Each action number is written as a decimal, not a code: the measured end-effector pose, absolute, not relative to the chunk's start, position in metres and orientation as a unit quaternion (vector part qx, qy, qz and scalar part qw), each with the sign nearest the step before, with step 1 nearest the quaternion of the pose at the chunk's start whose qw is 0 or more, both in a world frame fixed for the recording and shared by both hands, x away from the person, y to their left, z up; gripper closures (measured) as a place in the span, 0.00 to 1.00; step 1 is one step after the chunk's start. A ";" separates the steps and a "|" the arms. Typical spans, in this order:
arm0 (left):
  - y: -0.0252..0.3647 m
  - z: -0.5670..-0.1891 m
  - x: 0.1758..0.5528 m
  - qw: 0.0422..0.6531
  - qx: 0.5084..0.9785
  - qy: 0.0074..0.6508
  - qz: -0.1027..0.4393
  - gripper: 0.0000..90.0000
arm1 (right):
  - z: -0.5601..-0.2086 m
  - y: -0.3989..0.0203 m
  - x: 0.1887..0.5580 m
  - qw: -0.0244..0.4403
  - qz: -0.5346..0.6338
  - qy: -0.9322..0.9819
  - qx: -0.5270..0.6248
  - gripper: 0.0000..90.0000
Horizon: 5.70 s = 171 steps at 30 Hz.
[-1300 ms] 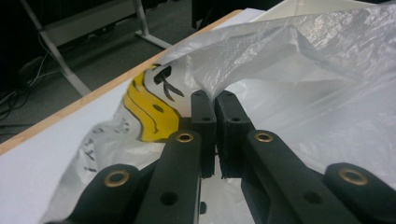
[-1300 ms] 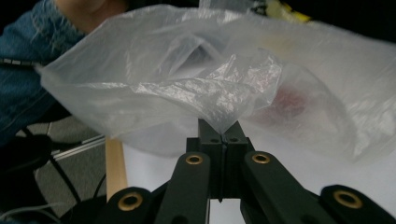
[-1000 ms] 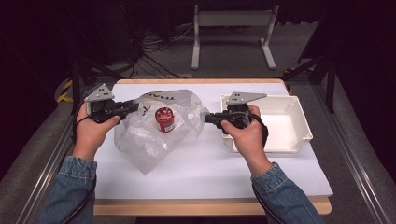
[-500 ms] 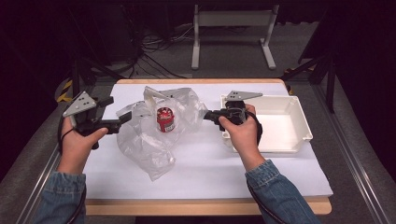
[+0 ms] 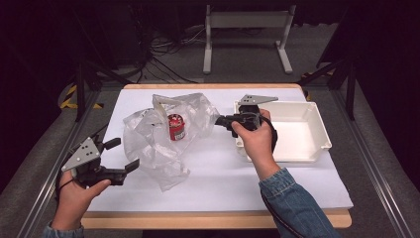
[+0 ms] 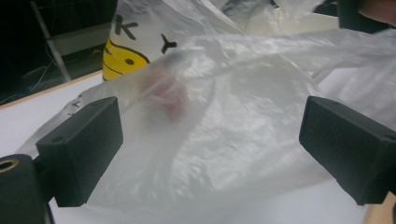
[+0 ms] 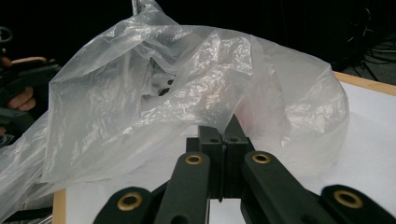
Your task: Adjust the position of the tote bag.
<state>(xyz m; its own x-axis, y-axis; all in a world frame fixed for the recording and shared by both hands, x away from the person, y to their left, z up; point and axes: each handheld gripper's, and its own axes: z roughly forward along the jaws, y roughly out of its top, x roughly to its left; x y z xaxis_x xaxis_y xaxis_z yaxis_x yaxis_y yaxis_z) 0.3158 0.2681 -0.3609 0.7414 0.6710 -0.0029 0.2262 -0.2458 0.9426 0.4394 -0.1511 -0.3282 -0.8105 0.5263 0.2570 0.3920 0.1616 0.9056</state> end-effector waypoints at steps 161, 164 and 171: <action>0.268 -0.393 0.398 0.549 0.697 0.421 0.189 0.97 | -0.278 -0.038 0.381 0.098 0.518 0.843 0.111 0.95; 0.269 -0.394 0.398 0.547 0.699 0.421 0.186 0.98 | -0.285 -0.041 0.391 0.130 0.512 0.839 0.128 0.89; 0.268 -0.396 0.398 0.543 0.704 0.420 0.181 0.98 | -0.304 -0.050 0.413 0.167 0.493 0.837 0.172 0.43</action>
<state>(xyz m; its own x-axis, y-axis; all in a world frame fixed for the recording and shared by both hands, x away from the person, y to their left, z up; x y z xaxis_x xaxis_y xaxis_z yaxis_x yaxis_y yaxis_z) 0.3979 0.2681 -0.3960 0.5807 0.7888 -0.2015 0.3950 -0.0566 0.9169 0.4133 -0.0500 -0.3044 -0.8855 0.4516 -0.1096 0.1233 0.4558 0.8815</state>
